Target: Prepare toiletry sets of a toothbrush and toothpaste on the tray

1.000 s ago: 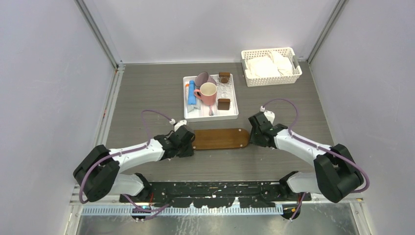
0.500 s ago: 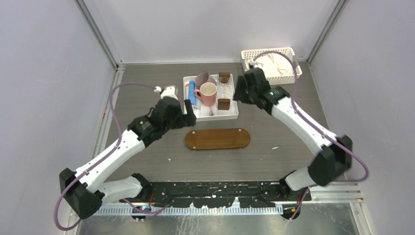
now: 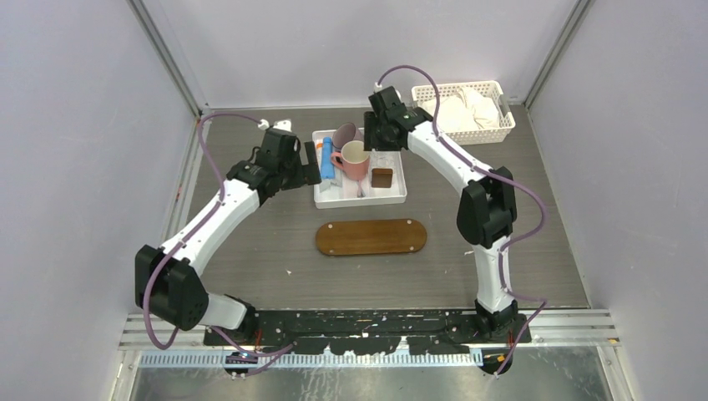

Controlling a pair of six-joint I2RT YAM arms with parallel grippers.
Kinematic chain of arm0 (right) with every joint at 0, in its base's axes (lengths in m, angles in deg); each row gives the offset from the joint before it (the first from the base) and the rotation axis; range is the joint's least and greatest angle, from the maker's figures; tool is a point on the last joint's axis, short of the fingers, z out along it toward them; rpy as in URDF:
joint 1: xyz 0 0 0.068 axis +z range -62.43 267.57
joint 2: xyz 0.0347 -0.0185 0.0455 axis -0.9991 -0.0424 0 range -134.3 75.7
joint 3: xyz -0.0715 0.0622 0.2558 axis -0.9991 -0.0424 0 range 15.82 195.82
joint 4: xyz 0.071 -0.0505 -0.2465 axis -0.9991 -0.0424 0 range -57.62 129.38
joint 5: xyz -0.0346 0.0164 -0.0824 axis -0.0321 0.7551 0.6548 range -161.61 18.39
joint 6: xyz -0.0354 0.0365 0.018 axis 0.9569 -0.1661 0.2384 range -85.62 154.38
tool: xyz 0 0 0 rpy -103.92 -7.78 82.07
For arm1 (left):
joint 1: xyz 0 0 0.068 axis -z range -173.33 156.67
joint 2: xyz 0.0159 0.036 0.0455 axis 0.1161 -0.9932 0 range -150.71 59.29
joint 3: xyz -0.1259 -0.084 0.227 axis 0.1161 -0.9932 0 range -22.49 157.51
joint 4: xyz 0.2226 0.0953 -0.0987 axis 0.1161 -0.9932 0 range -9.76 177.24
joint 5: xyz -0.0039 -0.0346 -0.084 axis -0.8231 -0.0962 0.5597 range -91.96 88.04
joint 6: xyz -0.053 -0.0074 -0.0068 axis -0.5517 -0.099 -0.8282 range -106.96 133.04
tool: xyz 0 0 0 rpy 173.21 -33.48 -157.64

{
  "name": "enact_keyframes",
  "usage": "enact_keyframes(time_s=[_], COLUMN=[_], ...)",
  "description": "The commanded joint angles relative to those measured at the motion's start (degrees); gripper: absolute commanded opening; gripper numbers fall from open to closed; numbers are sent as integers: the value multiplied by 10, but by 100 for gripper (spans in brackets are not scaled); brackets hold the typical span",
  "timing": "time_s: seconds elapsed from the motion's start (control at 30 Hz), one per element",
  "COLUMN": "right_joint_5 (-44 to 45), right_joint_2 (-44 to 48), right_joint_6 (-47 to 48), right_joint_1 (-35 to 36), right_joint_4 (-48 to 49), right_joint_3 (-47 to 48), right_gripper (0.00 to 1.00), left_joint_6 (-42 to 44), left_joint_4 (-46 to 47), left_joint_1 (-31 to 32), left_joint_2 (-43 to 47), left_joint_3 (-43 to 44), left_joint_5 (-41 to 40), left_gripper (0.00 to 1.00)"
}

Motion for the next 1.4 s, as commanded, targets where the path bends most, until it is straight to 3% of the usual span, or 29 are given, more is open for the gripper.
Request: enact_keyframes(time_s=[0.0, 0.33, 0.5, 0.57, 0.73, 1.1, 1.23, 1.37], right_joint_5=[-11, -16, -13, -6, 6, -7, 5, 52], right_joint_2=[-20, -71, -89, -93, -85, -23, 32, 129], right_joint_6=[23, 40, 43, 44, 51, 50, 49, 56], right_joint_1=[7, 33, 40, 42, 42, 41, 42, 41], right_joint_4=[-25, -37, -47, -51, -50, -44, -52, -46], right_joint_3=[53, 94, 108, 109, 111, 131, 128, 61], right_gripper=[56, 54, 45, 36, 2, 1, 1, 1], left_joint_6=[11, 7, 6, 7, 14, 26, 24, 27], left_joint_4=[38, 54, 56, 58, 59, 52, 54, 52], left_joint_1=[-9, -17, -21, -23, -25, -26, -26, -26], left_joint_2=[11, 27, 30, 30, 21, 18, 19, 10], left_joint_3=[-9, -51, -57, -59, -53, -51, -54, -38], left_joint_5=[19, 24, 28, 29, 34, 34, 33, 35], left_gripper=[100, 100, 100, 100, 100, 100, 100, 100])
